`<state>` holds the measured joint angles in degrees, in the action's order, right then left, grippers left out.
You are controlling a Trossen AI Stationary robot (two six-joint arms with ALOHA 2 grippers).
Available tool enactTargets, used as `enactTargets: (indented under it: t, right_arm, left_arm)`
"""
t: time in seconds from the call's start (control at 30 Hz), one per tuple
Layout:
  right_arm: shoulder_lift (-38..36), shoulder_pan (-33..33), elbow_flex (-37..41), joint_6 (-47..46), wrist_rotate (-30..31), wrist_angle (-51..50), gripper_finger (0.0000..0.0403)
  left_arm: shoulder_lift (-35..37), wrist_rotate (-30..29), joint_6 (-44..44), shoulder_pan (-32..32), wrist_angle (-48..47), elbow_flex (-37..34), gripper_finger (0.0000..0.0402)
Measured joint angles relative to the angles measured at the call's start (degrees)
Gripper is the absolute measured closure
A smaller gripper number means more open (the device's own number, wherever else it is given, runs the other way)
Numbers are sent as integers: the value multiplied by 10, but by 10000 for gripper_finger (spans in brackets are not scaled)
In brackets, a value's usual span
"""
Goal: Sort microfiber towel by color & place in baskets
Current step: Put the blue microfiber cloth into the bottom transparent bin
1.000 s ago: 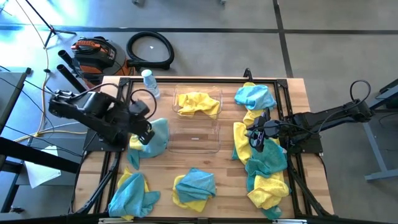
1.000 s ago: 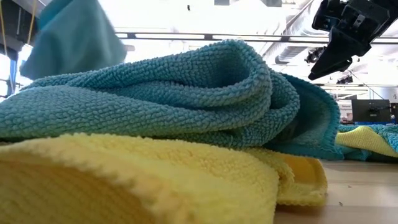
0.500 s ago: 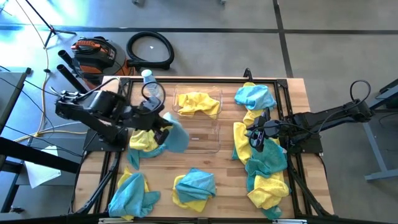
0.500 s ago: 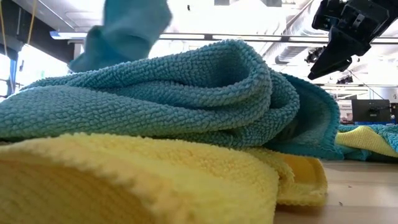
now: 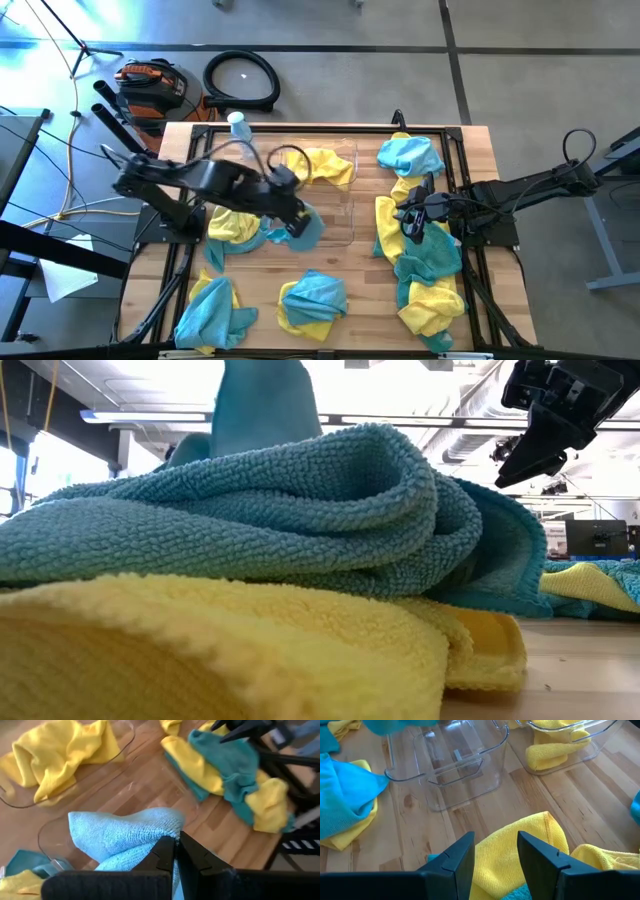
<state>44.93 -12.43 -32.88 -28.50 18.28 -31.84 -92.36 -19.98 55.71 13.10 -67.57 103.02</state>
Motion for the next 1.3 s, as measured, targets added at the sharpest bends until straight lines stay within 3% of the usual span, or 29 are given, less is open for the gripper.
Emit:
enactTargets:
  t: [0.3, 0.6, 1.03, 1.17, 1.3]
  right_arm:
    - [0, 0, 0, -17, 0, 0, 259]
    - [0, 0, 0, -17, 0, 0, 259]
    - [0, 0, 0, -16, 0, 0, 259]
    - [0, 0, 0, -15, 0, 0, 259]
    - [0, 0, 0, -15, 0, -1, 259]
  left_arm:
    - [-98, -9, 53, -36, 5, 0, 401]
    - [-161, 26, 9, -76, 158, 0, 401]
    - [-194, 24, 141, -63, -78, -6, 401]
    - [-201, 34, 158, -59, -36, -49, 401]
    - [-204, 54, 173, -59, 65, -118, 401]
